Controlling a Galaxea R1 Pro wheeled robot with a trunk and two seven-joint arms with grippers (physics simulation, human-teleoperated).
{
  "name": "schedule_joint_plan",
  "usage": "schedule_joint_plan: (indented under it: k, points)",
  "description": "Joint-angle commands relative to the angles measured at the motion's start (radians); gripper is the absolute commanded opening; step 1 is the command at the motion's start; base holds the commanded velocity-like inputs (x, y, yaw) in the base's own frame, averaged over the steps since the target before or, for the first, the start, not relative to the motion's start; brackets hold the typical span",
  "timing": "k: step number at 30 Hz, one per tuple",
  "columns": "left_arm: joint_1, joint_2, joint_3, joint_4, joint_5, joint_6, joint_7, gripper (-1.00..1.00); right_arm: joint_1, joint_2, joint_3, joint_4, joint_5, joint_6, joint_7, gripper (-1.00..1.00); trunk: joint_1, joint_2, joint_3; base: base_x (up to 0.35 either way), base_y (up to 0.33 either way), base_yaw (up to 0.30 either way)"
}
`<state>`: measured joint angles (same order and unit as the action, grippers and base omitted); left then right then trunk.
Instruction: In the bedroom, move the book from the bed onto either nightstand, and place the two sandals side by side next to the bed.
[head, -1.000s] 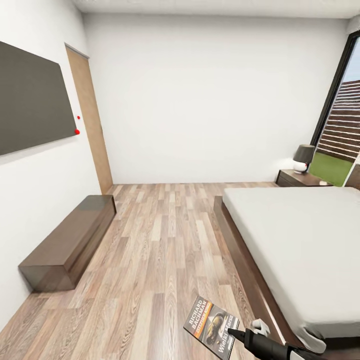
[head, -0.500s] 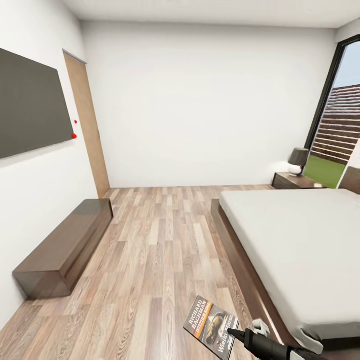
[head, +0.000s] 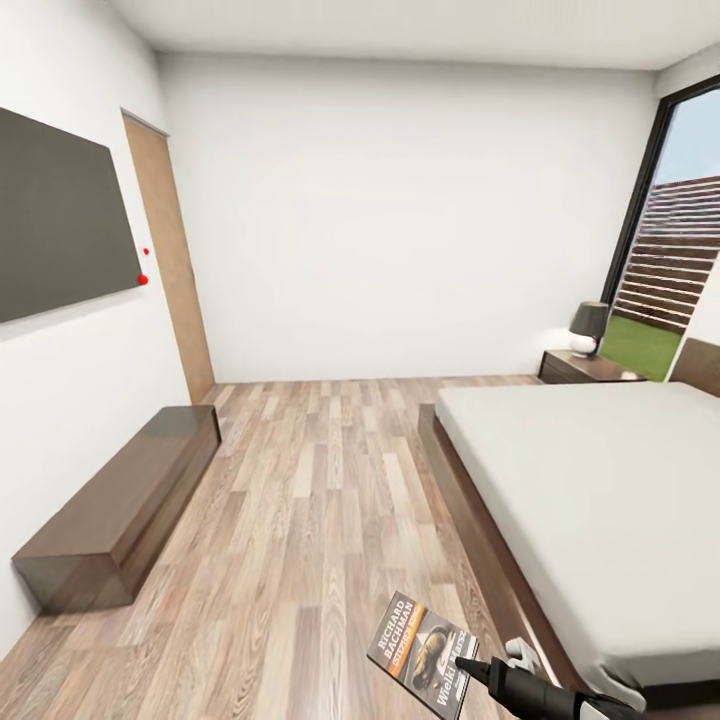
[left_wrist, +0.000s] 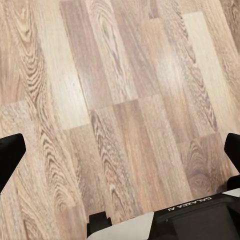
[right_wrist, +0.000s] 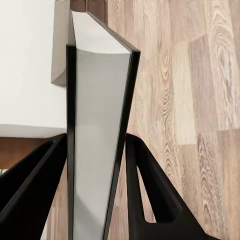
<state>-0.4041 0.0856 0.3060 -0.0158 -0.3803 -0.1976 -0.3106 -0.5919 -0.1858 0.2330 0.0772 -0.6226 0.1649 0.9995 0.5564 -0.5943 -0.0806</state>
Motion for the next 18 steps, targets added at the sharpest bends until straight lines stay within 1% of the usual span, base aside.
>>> schedule_joint_plan:
  k: [1,4,7,11,18]
  points:
    - [-0.001,0.000,0.009,0.001,-0.009,-0.003,-0.002,1.00,-0.002,0.000,0.005,0.003,-0.011,0.008,0.005,-1.00,0.001,-0.002,-0.002,0.271,0.000,-0.004]
    - [-0.001,0.000,0.009,0.001,-0.009,-0.003,-0.003,1.00,-0.002,0.000,0.005,0.003,-0.011,-0.017,0.005,-1.00,0.001,-0.002,-0.002,0.305,0.000,-0.002]
    - [-0.001,0.000,0.009,0.001,-0.009,-0.003,-0.003,1.00,-0.002,0.000,0.005,0.003,-0.011,-0.065,0.005,-1.00,0.001,-0.002,-0.002,0.325,0.000,-0.001]
    - [-0.001,0.000,0.009,0.000,-0.009,-0.003,-0.004,1.00,-0.002,0.000,0.005,0.003,-0.011,-0.083,0.005,-1.00,0.001,-0.002,-0.001,0.332,0.000,0.000]
    - [-0.001,0.000,0.009,0.001,-0.009,-0.003,-0.004,1.00,-0.002,0.001,0.005,0.003,-0.011,-0.088,0.005,-1.00,0.001,-0.002,-0.001,0.334,0.000,0.003]
